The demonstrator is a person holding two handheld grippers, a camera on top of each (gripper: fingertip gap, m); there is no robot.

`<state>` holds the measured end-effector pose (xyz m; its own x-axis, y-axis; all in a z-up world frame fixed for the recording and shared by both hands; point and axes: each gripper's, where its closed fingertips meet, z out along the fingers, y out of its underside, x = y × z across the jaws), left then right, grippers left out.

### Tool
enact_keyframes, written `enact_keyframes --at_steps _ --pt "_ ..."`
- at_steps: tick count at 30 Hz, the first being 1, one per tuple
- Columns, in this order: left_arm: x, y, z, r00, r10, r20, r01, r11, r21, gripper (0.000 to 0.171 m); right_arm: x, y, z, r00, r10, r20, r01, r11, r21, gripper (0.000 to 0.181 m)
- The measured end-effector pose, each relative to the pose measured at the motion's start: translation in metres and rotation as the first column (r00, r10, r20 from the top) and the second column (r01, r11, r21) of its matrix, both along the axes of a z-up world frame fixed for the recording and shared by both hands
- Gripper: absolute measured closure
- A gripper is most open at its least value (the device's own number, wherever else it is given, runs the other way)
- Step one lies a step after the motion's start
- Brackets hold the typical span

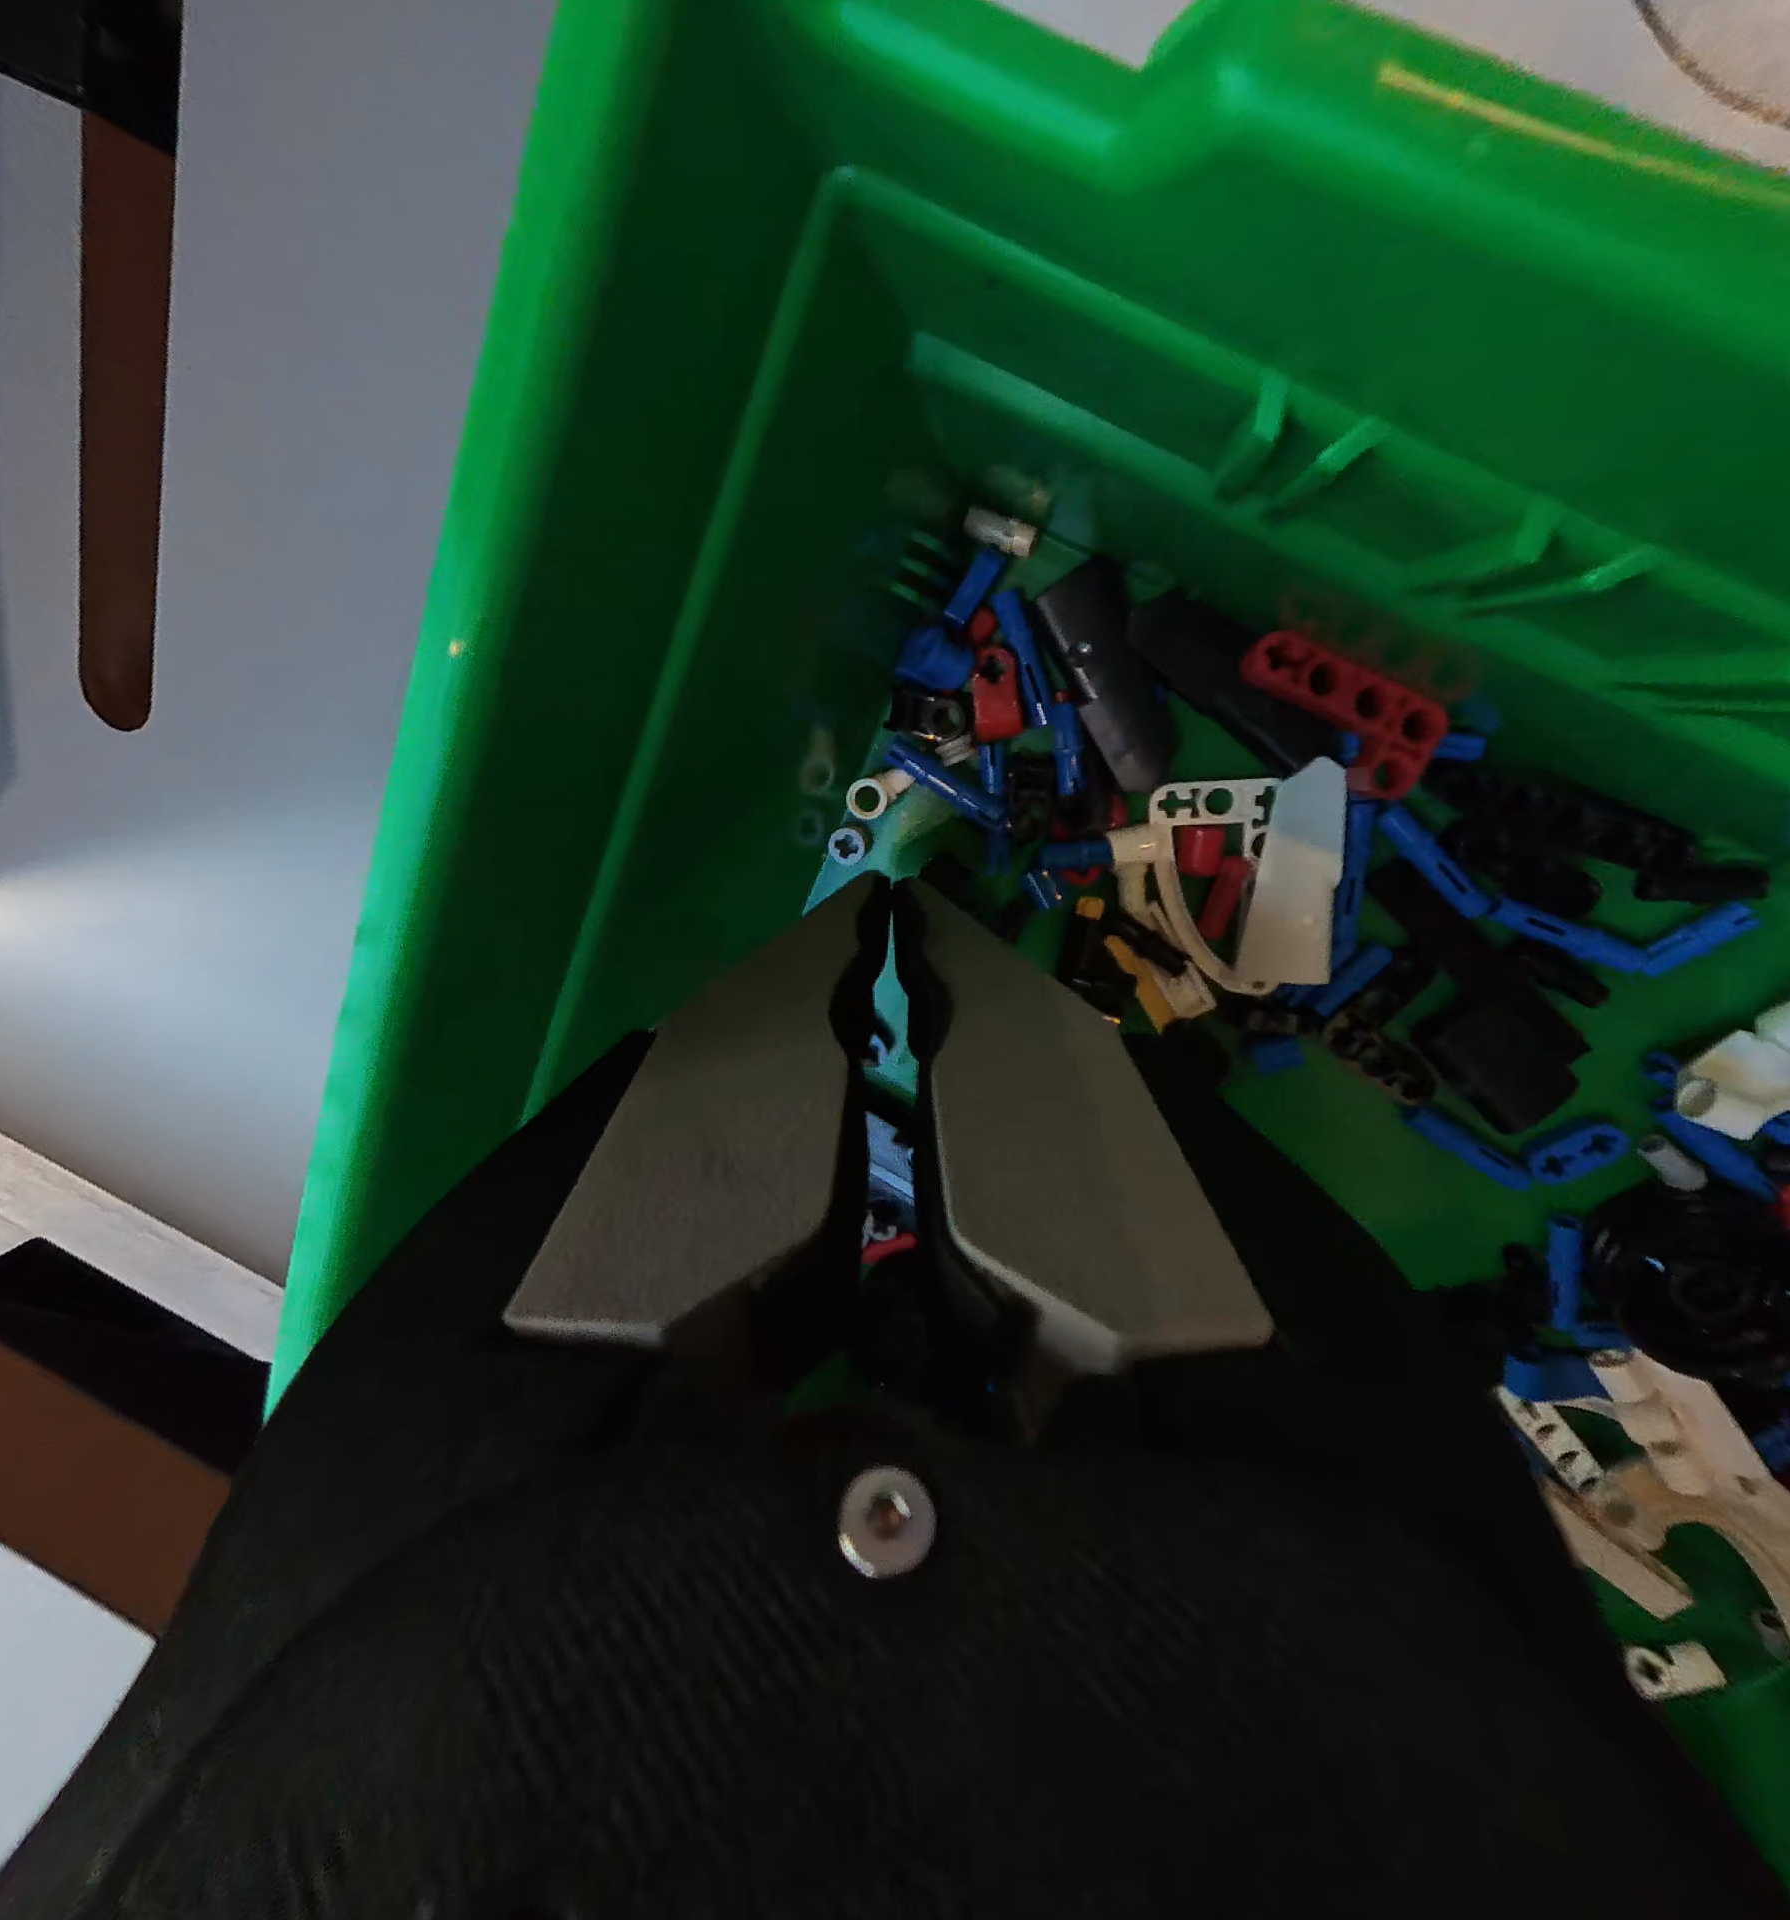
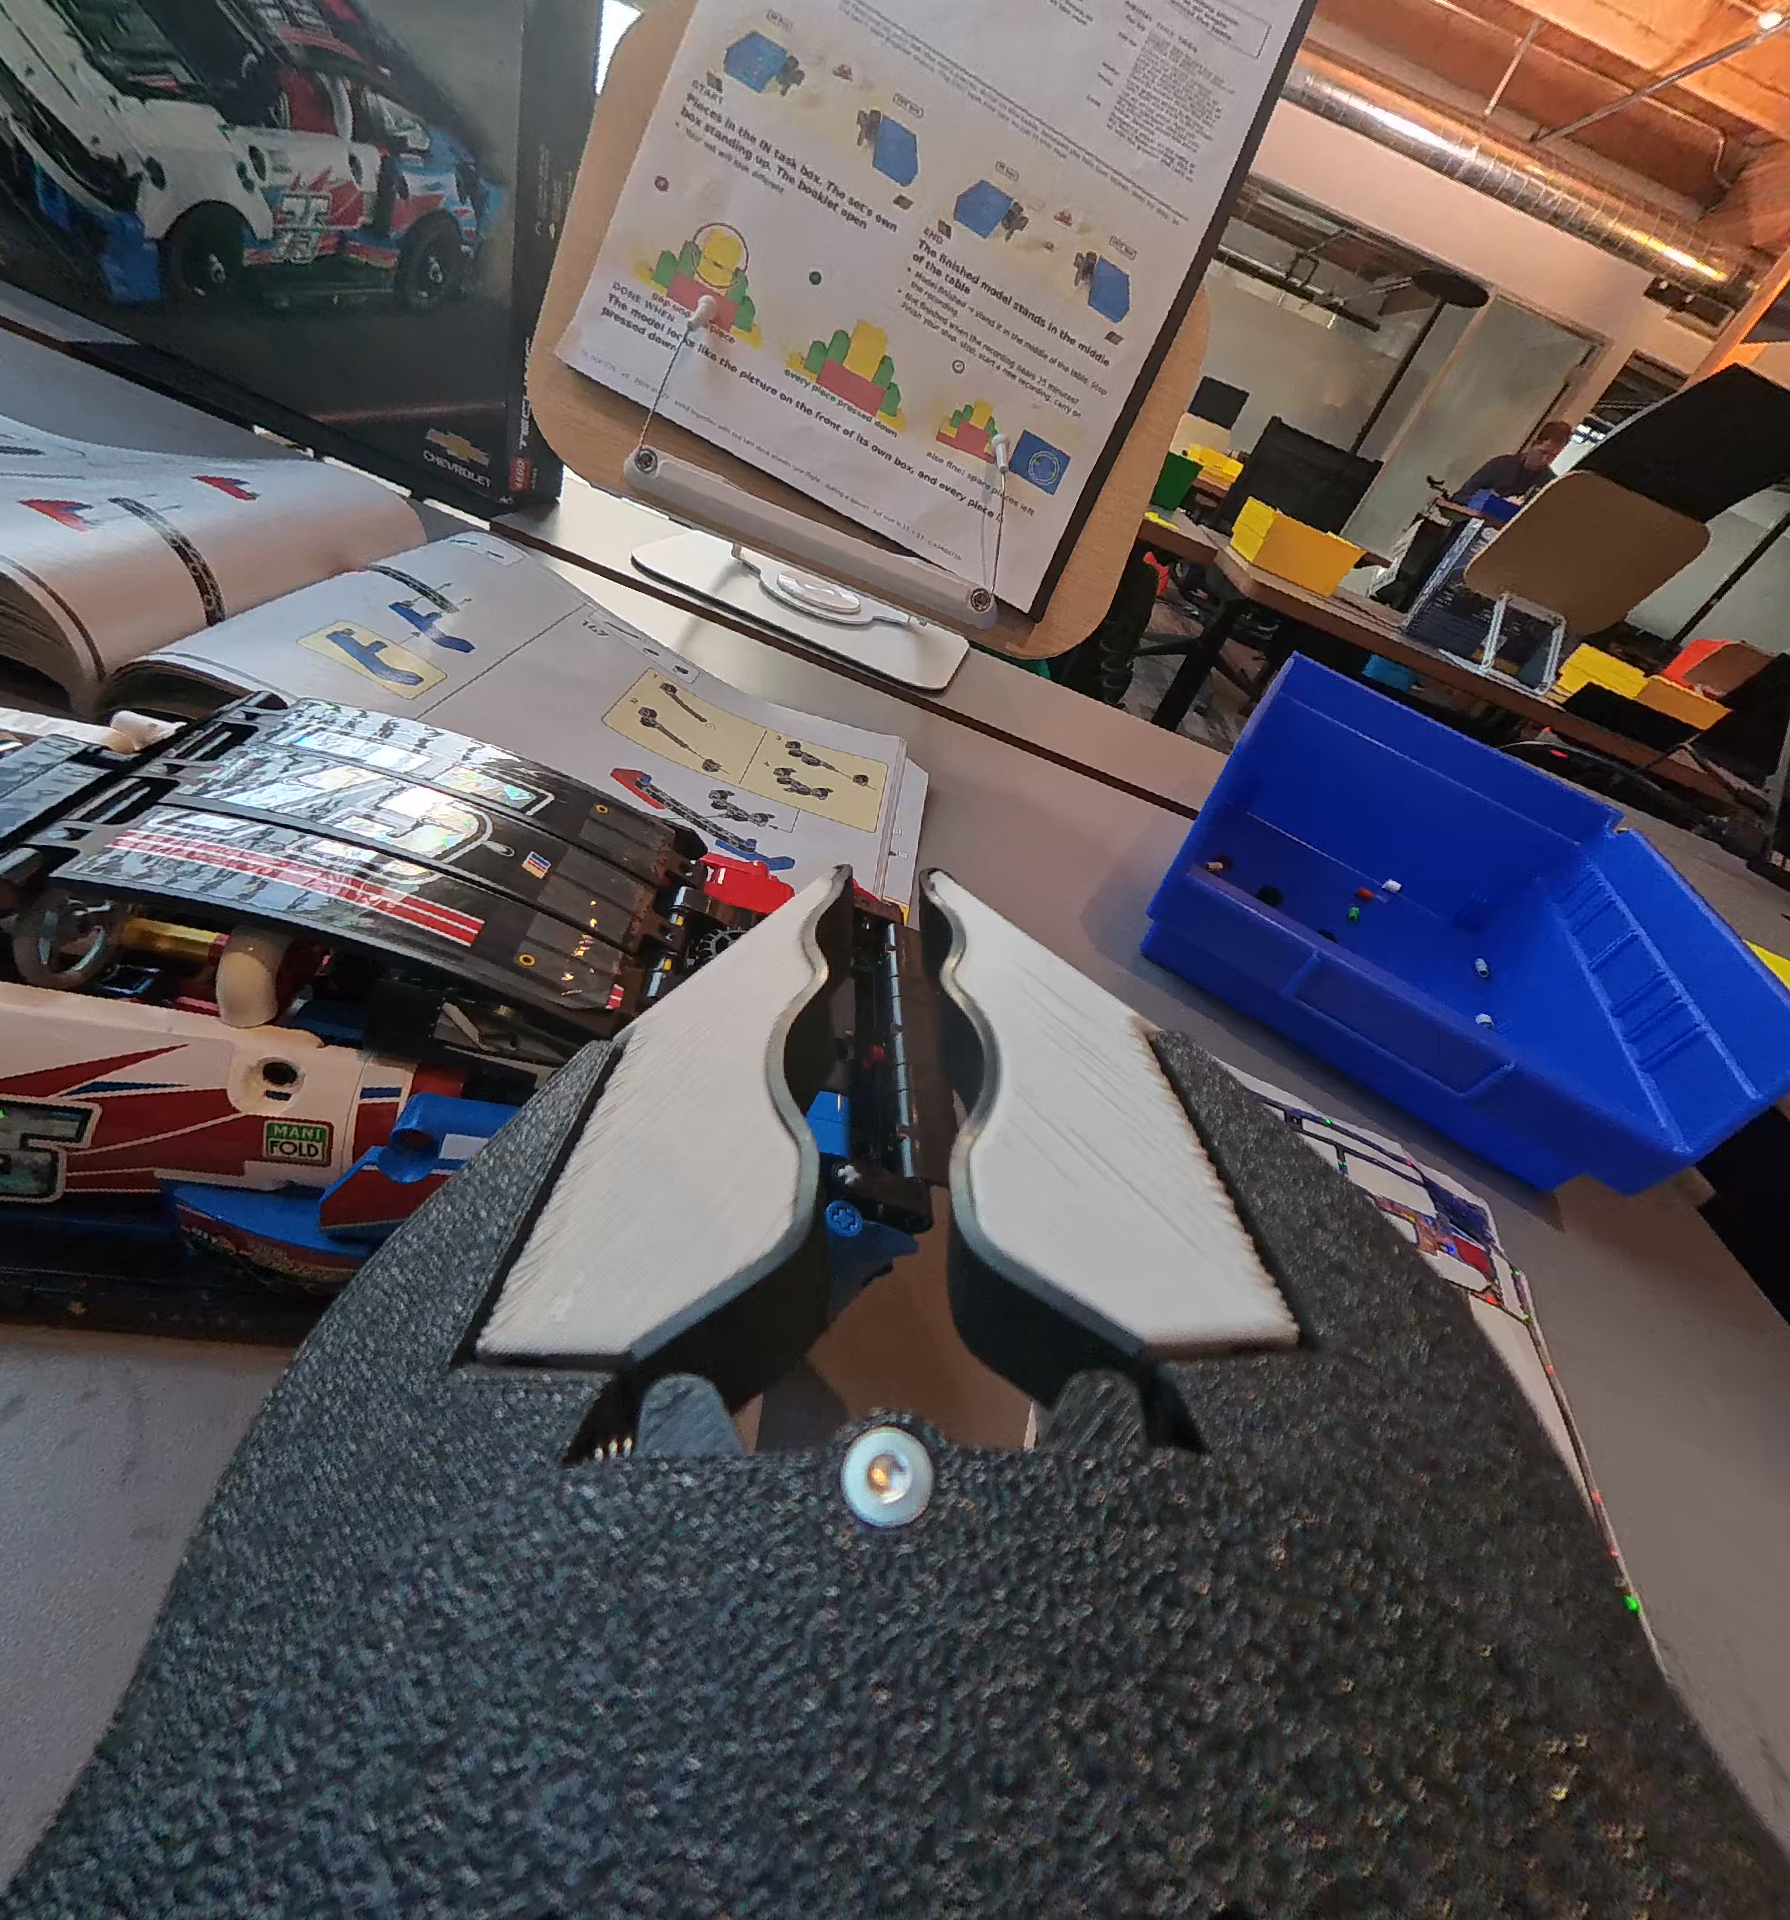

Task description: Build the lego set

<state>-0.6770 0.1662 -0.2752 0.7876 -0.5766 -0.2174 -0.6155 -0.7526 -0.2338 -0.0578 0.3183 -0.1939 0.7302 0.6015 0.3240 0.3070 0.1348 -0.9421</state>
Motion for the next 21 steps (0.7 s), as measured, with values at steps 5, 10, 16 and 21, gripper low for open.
enact_keyframes --at_steps 5,10,16,21 --pt "0.010 0.003 0.009 0.997 -0.047 0.062 0.045 0.999 0.031 0.157 0.000 -0.001 0.000 1.000 0.003 0.001 -0.003 1.000 0.002 0.170" --pt "0.008 0.000 0.002 0.997 -0.063 0.038 0.064 0.998 -0.025 0.160 0.000 0.000 0.001 1.000 0.000 -0.003 0.000 1.000 0.003 0.170" --pt "0.006 -0.004 -0.008 0.998 -0.039 0.044 0.042 0.996 -0.075 0.165 0.000 0.000 0.001 1.000 0.001 -0.004 -0.001 1.000 0.002 0.170" --pt "0.008 -0.006 -0.002 0.994 0.005 0.109 0.003 0.998 -0.066 0.165 0.001 0.000 0.001 1.000 0.002 -0.011 -0.001 1.000 0.002 0.172"
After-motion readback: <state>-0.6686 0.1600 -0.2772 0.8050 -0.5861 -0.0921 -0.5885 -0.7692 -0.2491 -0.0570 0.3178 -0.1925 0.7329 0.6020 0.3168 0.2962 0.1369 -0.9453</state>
